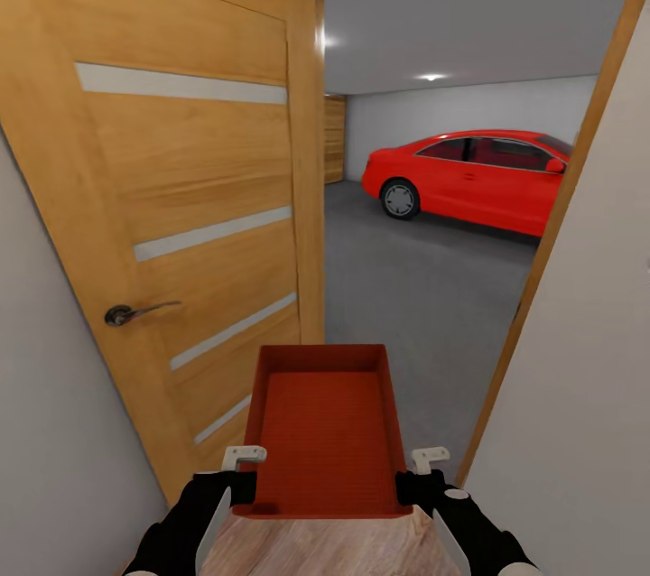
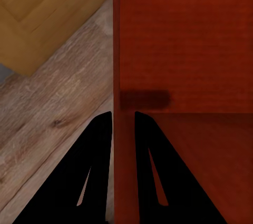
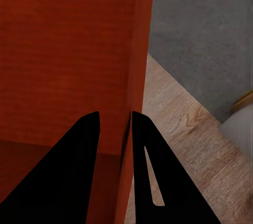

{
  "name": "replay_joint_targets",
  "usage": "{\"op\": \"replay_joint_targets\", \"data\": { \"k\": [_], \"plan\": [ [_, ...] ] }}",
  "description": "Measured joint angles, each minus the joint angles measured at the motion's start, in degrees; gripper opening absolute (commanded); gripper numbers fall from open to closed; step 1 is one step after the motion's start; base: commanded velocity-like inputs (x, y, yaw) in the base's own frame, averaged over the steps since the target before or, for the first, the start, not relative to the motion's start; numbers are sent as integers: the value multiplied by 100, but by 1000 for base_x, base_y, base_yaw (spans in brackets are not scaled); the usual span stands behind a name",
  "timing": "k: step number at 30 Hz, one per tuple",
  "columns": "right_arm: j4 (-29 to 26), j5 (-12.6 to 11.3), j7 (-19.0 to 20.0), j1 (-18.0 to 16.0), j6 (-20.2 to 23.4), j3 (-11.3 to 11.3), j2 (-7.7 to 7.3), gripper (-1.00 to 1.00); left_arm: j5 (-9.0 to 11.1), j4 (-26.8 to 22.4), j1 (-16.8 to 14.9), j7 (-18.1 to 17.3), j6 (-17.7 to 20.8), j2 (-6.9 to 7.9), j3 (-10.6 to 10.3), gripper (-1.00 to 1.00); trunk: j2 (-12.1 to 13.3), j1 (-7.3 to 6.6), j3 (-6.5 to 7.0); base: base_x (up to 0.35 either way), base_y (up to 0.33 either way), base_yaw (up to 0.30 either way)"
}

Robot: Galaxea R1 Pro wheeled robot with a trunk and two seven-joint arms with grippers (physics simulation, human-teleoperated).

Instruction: Move the two storage containers from the living room to the garage. In the garage, place one container on the floor and stack the other container on top of it (either order is fine).

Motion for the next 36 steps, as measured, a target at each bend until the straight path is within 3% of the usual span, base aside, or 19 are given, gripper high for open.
{"op": "replay_joint_targets", "data": {
  "k": [27, 36],
  "plan": [
    [-2, -1, 1, 1, 1, 1, -1, -100, 0, -1, 1, -1, -1, 0, 0, -100, 0, 0, 0, 1, 0, -273],
    [1, -1, 7, 0, -1, 1, -1, -100, -1, -8, 1, 3, 9, -1, 1, -100, -1, -2, 0, 153, 158, -229]
  ]
}}
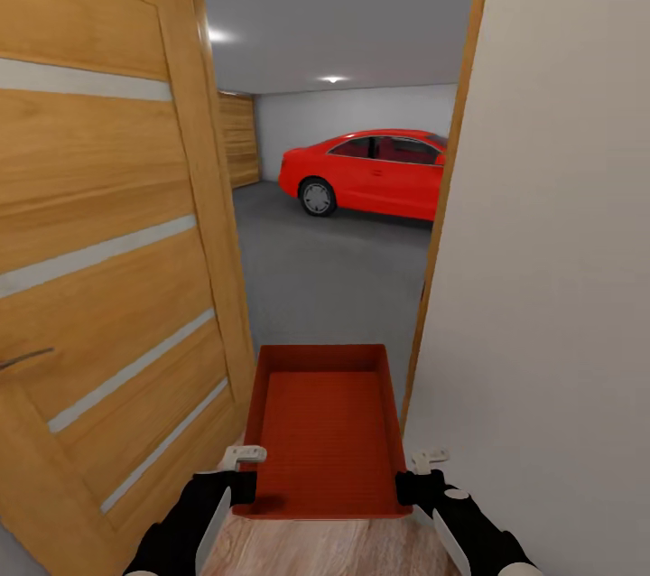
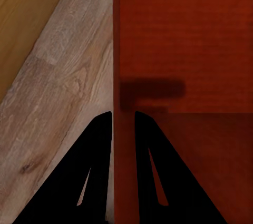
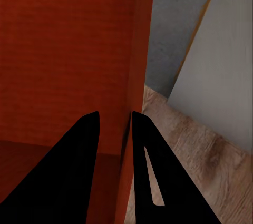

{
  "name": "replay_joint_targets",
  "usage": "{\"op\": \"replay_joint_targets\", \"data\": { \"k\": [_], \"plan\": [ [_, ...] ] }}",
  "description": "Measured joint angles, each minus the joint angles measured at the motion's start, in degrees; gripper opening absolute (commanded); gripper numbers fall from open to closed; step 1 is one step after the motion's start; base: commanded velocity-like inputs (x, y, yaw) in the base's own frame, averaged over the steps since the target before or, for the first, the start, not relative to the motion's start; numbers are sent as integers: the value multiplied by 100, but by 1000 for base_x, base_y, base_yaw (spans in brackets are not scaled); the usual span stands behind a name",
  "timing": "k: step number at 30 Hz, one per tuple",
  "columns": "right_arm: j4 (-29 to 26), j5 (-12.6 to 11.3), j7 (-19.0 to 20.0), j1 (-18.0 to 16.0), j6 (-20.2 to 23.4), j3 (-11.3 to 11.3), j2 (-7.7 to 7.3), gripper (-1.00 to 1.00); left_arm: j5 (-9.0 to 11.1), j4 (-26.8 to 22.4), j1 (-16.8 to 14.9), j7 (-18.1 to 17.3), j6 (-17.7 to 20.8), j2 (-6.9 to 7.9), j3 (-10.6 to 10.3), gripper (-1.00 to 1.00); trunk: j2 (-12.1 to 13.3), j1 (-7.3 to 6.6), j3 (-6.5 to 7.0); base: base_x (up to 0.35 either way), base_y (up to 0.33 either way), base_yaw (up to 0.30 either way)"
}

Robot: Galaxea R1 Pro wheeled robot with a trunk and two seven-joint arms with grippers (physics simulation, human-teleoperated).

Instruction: Move the two storage containers from the living room to the garage. In the garage, place one container on the floor and stack the other container on top of it (either order is fine).

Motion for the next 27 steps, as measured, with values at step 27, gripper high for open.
{"op": "replay_joint_targets", "data": {
  "k": [27],
  "plan": [
    [1, 3, -2, -1, -1, -5, 1, -100, 1, -5, 3, 3, 1, -1, -2, -100, 1, 2, 0, 39, 200, -5]
  ]
}}
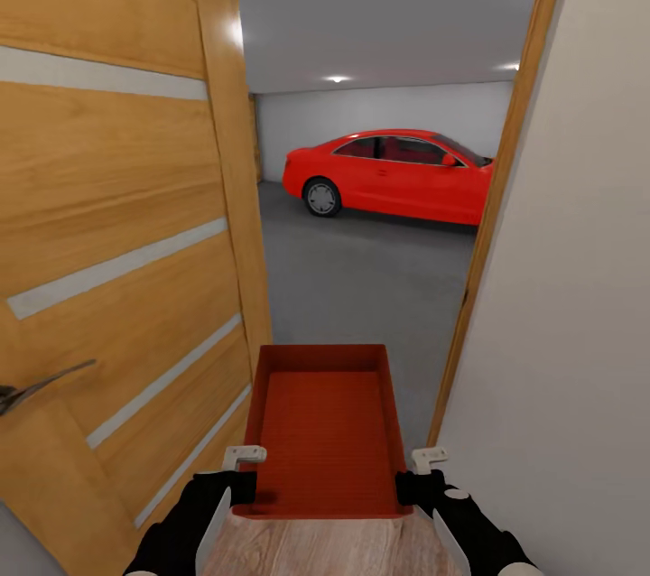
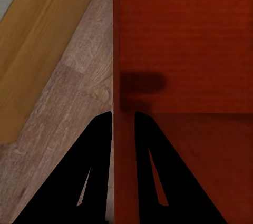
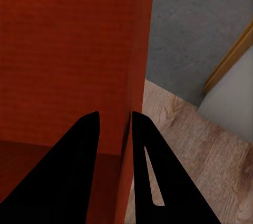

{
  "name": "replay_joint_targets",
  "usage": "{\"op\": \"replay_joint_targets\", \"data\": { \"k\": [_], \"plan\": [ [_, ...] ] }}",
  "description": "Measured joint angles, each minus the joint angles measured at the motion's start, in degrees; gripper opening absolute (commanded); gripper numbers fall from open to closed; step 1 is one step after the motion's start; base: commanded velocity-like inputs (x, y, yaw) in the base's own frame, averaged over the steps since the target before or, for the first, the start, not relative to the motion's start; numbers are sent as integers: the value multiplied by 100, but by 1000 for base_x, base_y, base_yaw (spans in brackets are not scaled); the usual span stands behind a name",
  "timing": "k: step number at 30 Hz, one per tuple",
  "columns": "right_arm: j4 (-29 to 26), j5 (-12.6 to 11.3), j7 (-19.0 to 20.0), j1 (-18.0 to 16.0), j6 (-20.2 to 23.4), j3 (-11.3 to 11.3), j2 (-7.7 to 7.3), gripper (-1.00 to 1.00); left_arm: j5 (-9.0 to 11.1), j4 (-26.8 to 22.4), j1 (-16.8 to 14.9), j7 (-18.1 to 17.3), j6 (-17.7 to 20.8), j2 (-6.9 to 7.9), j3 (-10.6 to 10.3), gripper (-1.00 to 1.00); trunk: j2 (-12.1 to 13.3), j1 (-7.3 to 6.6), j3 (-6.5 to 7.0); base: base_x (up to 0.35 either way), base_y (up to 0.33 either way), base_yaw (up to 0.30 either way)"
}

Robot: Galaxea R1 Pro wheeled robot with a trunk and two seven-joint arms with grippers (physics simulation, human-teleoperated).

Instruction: Move the two storage containers from the living room to the garage. In the garage, place one container on the floor and stack the other container on top of it (either order is fine).

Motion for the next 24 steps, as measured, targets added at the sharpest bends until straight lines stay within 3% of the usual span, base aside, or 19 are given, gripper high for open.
{"op": "replay_joint_targets", "data": {
  "k": [10, 24],
  "plan": [
    [0, -4, 0, 0, 1, 4, -1, -100, 0, 2, -2, -4, 0, 2, 0, -100, -1, -1, 0, 27, 17, 0],
    [1, -6, -5, 0, 0, 5, 0, -100, -1, 2, -2, -2, 0, 1, 0, -100, -1, -3, 0, 300, 15, 0]
  ]
}}
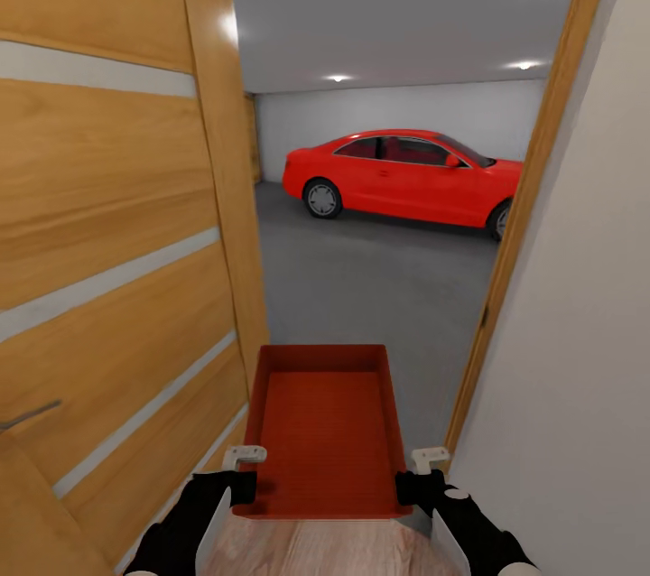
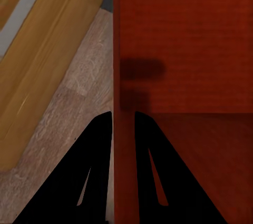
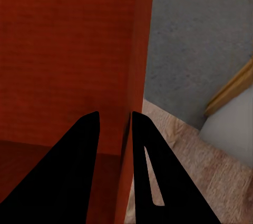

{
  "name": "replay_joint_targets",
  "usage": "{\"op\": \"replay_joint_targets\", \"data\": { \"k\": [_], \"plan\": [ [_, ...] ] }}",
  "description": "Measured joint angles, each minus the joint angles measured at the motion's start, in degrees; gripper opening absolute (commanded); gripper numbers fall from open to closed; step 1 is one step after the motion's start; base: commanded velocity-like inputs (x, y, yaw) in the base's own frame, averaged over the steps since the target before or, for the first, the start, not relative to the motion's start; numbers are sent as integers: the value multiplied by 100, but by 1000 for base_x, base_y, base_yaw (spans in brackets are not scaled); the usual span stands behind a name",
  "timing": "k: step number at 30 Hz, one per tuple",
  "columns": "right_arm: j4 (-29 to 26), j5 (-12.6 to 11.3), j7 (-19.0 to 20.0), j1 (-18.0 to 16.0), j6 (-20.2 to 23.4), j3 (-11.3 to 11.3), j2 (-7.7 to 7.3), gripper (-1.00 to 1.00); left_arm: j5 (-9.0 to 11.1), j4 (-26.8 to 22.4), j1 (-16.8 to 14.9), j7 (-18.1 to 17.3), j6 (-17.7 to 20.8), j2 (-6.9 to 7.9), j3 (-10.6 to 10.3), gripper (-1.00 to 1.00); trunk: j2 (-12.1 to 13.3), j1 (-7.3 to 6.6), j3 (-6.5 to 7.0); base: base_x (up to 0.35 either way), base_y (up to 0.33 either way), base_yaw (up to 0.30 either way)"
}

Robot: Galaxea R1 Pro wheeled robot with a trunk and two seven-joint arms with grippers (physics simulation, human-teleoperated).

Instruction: Move the two storage containers from the living room to the garage. In the garage, place one container on the floor and stack the other container on top of it (either order is fine).

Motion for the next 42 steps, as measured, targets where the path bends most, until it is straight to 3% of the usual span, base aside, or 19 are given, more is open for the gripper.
{"op": "replay_joint_targets", "data": {
  "k": [11, 27, 42],
  "plan": [
    [0, 0, 0, 0, 2, 0, 0, -100, 0, 2, -1, -1, 0, 1, 0, -100, 1, 3, 0, 122, 0, 0],
    [-3, -2, -3, 1, 3, 1, 0, -100, 1, 4, -1, -3, -2, 1, -1, -100, 1, 3, 0, 0, 0, -249],
    [0, -1, -3, 0, 2, 1, 0, -100, 6, 4, -1, 0, -1, 2, -1, -100, 1, 3, 0, 0, 0, -106]
  ]
}}
